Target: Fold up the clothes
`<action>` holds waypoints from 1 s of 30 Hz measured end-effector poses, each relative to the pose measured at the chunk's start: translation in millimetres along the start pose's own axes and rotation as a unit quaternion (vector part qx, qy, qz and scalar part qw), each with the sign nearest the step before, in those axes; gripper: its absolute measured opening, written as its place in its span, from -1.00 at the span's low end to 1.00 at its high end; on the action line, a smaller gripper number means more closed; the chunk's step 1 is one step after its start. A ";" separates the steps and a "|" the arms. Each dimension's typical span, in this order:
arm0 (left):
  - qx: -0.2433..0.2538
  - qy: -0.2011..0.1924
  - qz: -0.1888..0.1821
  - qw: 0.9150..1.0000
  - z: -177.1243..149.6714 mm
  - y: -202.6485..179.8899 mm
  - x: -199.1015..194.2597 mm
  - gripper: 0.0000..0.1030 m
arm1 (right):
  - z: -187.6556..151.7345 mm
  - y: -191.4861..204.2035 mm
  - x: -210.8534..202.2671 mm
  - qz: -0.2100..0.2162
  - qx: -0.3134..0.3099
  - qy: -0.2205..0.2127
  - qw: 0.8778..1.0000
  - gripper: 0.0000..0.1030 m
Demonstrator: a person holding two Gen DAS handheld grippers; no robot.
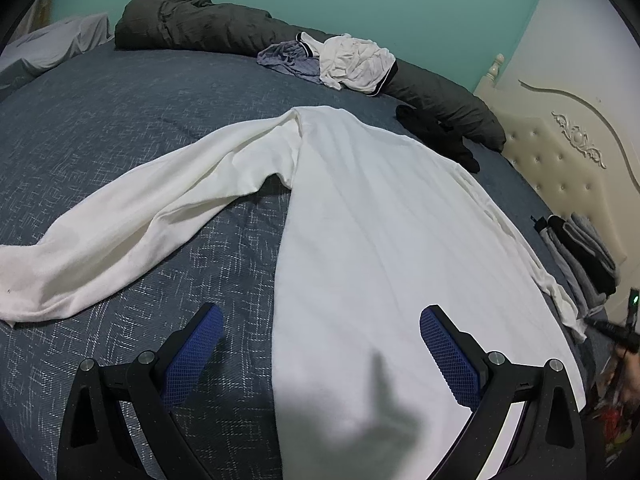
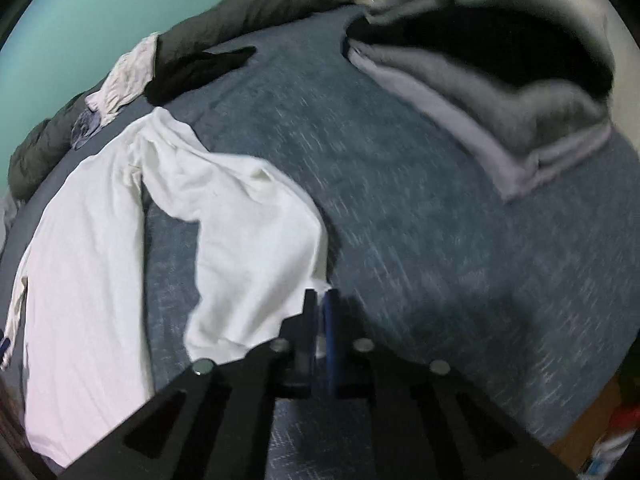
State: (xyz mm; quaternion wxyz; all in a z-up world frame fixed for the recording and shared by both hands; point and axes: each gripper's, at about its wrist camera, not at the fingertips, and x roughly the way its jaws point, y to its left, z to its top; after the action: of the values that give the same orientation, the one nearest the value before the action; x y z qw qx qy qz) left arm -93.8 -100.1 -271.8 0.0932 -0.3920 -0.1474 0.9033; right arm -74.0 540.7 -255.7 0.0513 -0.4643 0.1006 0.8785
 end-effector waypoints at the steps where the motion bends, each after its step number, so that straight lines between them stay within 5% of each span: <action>1: 0.000 0.000 0.000 1.000 0.1 0.5 -0.4 0.96 | 7.2 0.3 -4.2 0.001 -0.006 -0.006 1.000 -0.96; 15: 0.006 0.009 0.010 1.000 0.9 0.7 7.8 0.96 | 187.3 -22.1 -104.7 -0.079 -0.061 -0.119 0.988 -0.97; 30: 0.024 0.017 0.023 0.999 0.9 -0.2 12.0 0.96 | 304.1 -50.9 -75.1 -0.195 -0.059 -0.089 0.975 -0.97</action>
State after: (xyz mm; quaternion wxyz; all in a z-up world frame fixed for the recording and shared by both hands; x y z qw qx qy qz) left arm -102.5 -96.7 -279.3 0.0846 -0.4079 -0.1151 0.9018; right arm -267.3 658.8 -33.4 0.2032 -0.3972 -0.0486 0.8936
